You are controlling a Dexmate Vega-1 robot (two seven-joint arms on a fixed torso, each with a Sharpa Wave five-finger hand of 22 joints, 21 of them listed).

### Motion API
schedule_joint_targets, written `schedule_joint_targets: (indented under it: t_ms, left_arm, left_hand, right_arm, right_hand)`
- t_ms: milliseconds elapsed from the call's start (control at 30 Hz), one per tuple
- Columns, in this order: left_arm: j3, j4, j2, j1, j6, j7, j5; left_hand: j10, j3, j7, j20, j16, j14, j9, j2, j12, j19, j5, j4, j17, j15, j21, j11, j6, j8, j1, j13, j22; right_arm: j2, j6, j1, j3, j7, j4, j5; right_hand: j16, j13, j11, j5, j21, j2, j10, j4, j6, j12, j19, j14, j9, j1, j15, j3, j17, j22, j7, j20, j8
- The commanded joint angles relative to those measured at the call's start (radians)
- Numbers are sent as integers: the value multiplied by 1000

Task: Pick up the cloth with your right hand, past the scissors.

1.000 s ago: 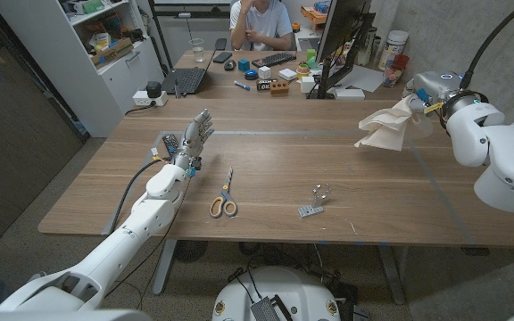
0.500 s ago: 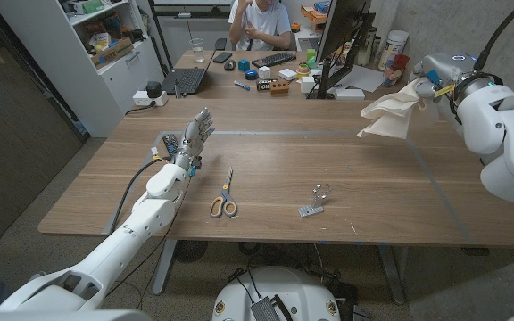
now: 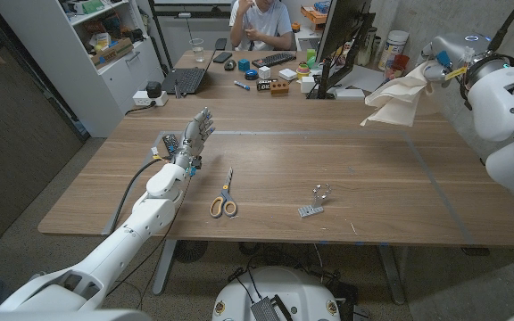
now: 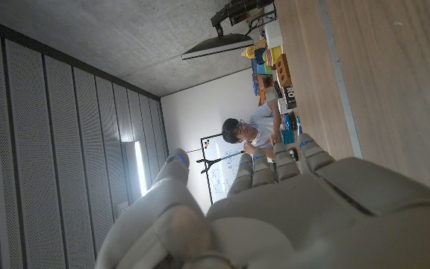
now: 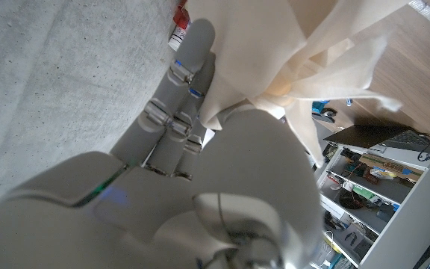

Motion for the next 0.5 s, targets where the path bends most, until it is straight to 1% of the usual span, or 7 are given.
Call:
schedule_joint_targets:
  t_ms: [33, 333, 433, 500]
  left_arm:
    - [2, -2, 3, -2, 3, -1, 3]
    - [4, 10, -2, -8, 5, -3, 1]
    - [5, 16, -3, -13, 6, -6, 1]
    - [5, 21, -5, -17, 5, -6, 1]
  left_hand:
    - [4, 6, -2, 2, 2, 6, 3, -1, 3, -1, 9, -6, 4, -1, 3, 5, 6, 5, 3, 3, 5]
    - [3, 6, -1, 2, 2, 6, 3, -1, 3, -2, 9, -7, 4, 0, 3, 3, 7, 5, 2, 3, 5]
    - [3, 7, -2, 2, 2, 6, 3, -1, 3, -1, 9, -7, 4, -1, 3, 3, 7, 5, 2, 3, 5]
    - [3, 7, -1, 3, 2, 6, 3, -1, 3, -1, 9, -7, 4, 0, 3, 2, 8, 5, 2, 3, 5]
  right_arm:
    - [37, 28, 17, 0, 37, 3, -50]
    - [34, 36, 43, -30, 35, 17, -58]
    - [26, 27, 59, -48, 40, 22, -63]
    - [27, 30, 62, -47, 41, 22, -52]
  right_hand:
    - [-2, 22, -63, -1, 8, -1, 78, -1, 7, 3, -1, 11, 4, -2, -43, 8, 7, 0, 5, 0, 4]
    - [-13, 27, -68, -3, 20, -2, 79, -1, 11, 0, -6, 20, 2, -2, -45, 7, 10, -1, 1, 0, 3]
    - [-14, 26, -68, -3, 23, -1, 81, -2, 10, -1, -8, 17, 2, -1, -47, 7, 16, -1, 3, 0, 2]
    - [-17, 28, -71, -3, 26, -2, 82, -1, 9, -1, -9, 20, 4, -3, -46, 6, 16, -2, 3, 0, 3]
